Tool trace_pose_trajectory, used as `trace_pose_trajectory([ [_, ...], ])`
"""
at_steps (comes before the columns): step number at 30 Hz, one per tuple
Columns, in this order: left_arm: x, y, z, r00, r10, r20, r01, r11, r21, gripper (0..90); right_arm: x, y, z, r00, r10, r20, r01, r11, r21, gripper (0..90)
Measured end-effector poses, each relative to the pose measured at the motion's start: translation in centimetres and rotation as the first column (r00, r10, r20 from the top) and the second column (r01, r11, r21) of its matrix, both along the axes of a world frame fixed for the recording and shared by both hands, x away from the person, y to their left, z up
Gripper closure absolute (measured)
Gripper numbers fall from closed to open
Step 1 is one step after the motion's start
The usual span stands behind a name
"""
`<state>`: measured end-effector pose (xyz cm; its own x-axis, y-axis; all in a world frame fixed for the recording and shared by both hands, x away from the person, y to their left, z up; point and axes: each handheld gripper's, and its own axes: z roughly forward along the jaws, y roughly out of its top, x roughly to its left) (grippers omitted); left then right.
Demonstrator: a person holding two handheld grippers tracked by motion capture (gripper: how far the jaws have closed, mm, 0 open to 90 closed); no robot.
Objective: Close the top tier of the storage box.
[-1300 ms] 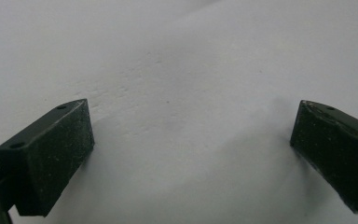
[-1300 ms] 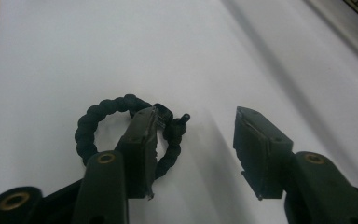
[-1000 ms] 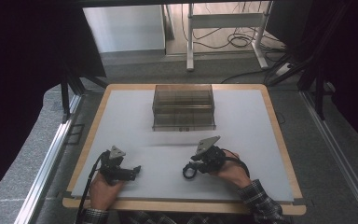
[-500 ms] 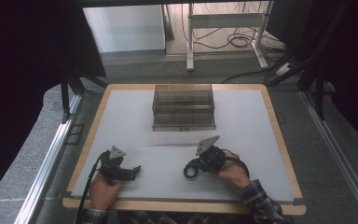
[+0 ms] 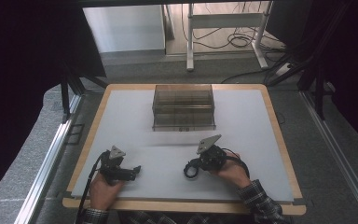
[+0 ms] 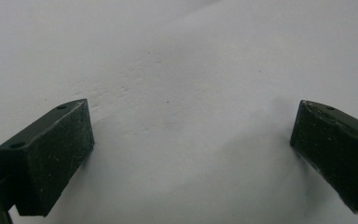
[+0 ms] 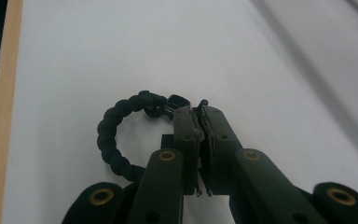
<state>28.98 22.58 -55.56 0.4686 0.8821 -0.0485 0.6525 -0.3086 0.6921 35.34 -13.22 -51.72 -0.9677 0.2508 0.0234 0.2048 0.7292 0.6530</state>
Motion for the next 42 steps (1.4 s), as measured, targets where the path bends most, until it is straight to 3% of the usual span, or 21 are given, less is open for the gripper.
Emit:
trace_pose_trajectory([
  [24,0.0,0.0,0.0,1.0,0.0,-0.002,0.0,1.0,0.001,0.0,0.2,-0.8,1.2,0.999,-0.044,0.01,0.043,0.996,0.074,85.8],
  [42,0.0,0.0,0.0,1.0,0.001,-0.003,-0.001,1.0,0.0,0.0,0.6,-0.9,2.1,0.9958,-0.081,0.043,0.076,0.992,0.106,85.8],
])
